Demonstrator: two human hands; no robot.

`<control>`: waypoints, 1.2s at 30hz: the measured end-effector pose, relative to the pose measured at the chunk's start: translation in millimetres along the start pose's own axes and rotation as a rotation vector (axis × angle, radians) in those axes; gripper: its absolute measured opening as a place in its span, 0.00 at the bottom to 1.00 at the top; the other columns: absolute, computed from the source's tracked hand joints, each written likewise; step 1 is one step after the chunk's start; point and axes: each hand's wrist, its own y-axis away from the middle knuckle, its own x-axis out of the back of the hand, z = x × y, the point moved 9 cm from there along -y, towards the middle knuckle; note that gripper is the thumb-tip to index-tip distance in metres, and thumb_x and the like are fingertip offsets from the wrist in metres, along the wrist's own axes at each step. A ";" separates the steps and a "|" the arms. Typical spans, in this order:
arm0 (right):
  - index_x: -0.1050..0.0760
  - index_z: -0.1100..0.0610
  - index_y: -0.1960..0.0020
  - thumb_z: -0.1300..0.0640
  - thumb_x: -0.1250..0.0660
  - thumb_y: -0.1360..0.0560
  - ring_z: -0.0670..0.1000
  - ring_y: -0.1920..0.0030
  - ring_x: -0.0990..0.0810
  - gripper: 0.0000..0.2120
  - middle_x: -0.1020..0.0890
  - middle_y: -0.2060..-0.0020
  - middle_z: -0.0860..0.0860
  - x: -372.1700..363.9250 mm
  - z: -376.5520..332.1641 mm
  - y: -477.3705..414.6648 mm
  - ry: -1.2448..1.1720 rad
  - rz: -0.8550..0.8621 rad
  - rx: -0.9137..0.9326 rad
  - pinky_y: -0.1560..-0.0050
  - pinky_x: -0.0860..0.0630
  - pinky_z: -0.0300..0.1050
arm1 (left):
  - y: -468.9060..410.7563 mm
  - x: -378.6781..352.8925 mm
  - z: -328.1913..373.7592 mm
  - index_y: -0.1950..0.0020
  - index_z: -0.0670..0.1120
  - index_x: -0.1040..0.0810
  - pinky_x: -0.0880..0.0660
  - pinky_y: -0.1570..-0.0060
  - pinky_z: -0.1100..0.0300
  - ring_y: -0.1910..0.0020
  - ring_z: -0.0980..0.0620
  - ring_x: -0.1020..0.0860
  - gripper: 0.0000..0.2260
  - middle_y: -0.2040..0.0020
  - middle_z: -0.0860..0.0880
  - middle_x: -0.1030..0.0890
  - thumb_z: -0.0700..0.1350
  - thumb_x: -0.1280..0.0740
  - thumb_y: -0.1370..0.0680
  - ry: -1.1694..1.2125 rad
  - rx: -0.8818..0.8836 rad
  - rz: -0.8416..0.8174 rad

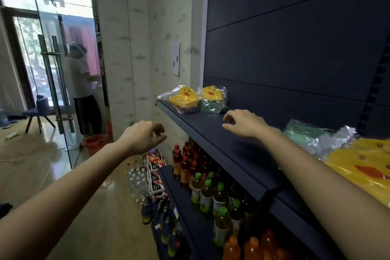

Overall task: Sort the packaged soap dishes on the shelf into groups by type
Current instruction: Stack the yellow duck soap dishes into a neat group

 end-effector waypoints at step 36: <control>0.27 0.51 0.39 0.47 0.40 0.23 0.54 0.39 0.25 0.15 0.23 0.39 0.49 -65.4 49.3 -337.4 0.064 0.215 -0.453 0.47 0.30 0.48 | -409.3 -94.2 -144.4 0.35 0.42 0.28 0.31 0.41 0.53 0.40 0.46 0.26 0.19 0.37 0.44 0.24 0.48 0.35 0.24 0.339 -0.470 0.086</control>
